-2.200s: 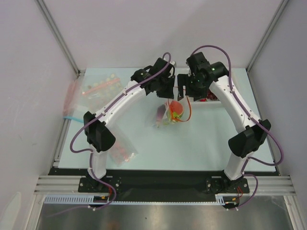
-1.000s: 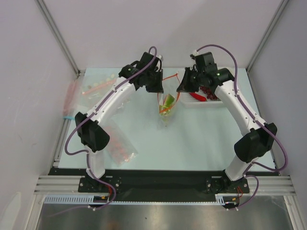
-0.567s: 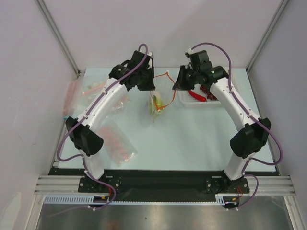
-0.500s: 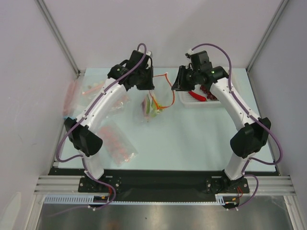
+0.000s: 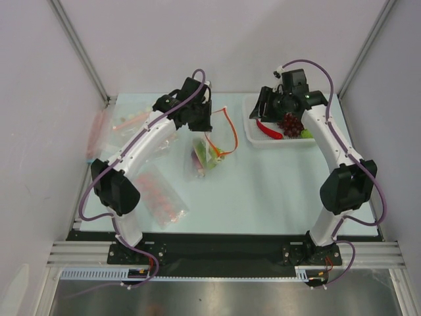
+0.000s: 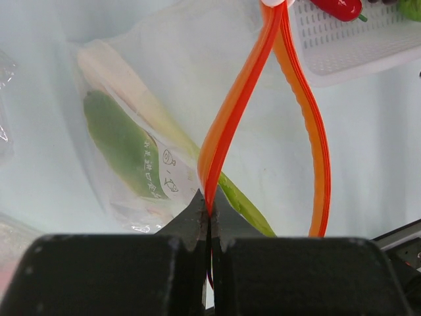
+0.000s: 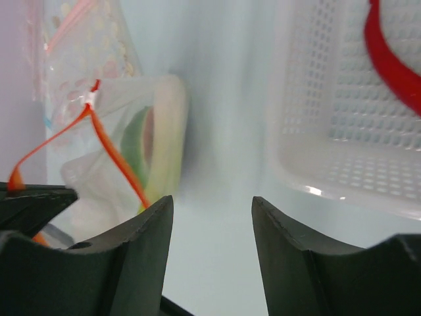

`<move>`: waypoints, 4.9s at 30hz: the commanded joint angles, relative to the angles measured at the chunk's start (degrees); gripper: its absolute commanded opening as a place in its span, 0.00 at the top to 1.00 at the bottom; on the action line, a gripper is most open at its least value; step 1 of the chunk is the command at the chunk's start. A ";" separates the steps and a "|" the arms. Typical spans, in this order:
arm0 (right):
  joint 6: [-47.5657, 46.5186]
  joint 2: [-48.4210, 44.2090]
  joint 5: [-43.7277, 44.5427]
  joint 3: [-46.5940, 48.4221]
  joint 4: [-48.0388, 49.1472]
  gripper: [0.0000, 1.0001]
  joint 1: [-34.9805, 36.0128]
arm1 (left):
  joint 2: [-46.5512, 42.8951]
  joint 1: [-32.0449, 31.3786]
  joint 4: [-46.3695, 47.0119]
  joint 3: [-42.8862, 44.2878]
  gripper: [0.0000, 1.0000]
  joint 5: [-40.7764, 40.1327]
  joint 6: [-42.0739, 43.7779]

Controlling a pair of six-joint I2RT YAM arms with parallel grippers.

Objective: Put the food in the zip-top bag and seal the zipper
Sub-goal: Adjust the zipper food storage bag at the center of the board, then pick up the fake fruit from the bin, then place the fake fruit in the zipper food storage bag.

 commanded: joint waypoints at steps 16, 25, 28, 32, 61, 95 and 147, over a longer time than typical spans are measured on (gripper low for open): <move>-27.04 8.60 9.18 -1.16 5.25 0.44 -8.34 | -2.65 -0.01 3.51 -1.41 1.00 3.72 2.54; -32.95 15.55 8.57 0.15 10.08 0.32 -10.01 | -3.61 -0.01 3.33 -2.47 1.00 3.55 2.63; -33.46 16.95 6.28 1.47 10.61 0.30 -11.24 | -3.53 -0.01 3.24 -2.56 1.00 3.55 2.71; -36.09 17.84 5.93 1.74 10.87 0.25 -11.42 | -2.56 -0.01 3.24 -1.60 1.00 3.73 2.80; -26.44 27.77 12.17 12.90 9.55 0.55 -12.03 | 2.72 0.08 2.89 4.39 1.00 3.90 1.31; -25.29 18.81 11.82 8.33 13.42 1.00 -10.89 | 4.38 -0.01 1.40 7.81 1.00 3.81 2.63; -18.70 -26.98 8.04 -0.72 28.88 1.00 9.41 | -0.10 -0.53 4.65 1.93 1.00 13.92 0.43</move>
